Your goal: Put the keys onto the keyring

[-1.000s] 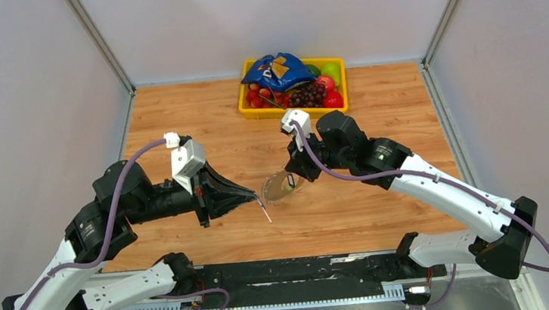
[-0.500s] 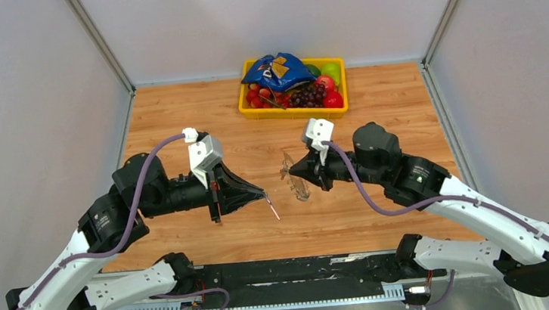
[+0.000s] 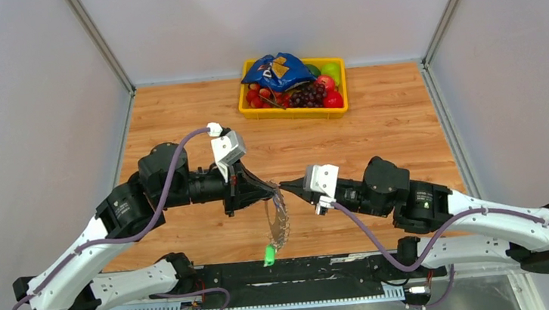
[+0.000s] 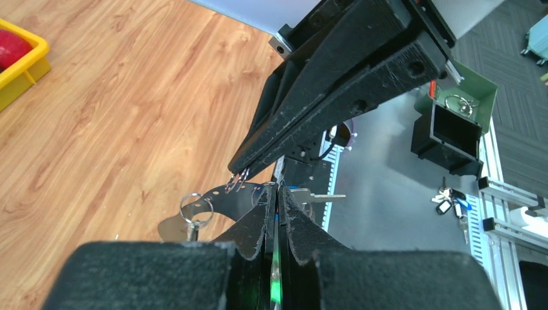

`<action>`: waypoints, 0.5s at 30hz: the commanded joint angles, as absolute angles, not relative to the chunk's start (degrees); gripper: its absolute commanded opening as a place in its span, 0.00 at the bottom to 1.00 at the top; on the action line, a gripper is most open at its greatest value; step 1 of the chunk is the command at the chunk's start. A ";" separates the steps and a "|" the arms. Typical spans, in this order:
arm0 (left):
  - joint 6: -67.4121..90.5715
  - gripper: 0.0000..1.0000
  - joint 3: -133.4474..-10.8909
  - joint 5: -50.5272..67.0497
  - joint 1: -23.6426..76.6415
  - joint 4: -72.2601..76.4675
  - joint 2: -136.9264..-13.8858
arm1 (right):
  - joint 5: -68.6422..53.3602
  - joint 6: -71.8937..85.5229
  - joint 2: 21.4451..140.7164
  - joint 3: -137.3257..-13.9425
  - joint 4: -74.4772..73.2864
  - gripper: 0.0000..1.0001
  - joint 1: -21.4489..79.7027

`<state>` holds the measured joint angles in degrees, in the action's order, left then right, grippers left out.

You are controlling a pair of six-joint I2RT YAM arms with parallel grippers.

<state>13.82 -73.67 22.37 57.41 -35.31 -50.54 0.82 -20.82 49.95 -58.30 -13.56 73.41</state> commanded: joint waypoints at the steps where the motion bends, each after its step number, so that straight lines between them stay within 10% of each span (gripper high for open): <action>1: 11.54 0.08 -76.79 23.60 57.46 -37.03 -50.93 | 9.38 -26.63 49.83 -57.85 -5.59 0.00 76.78; 15: 9.92 0.08 -78.60 21.98 57.40 -39.97 -51.85 | 13.26 -28.94 48.64 -56.17 -2.97 0.00 79.68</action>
<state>11.35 -76.14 22.98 57.41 -39.24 -51.53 11.51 -27.55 50.24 -56.07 -8.08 78.74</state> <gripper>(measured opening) 0.084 0.004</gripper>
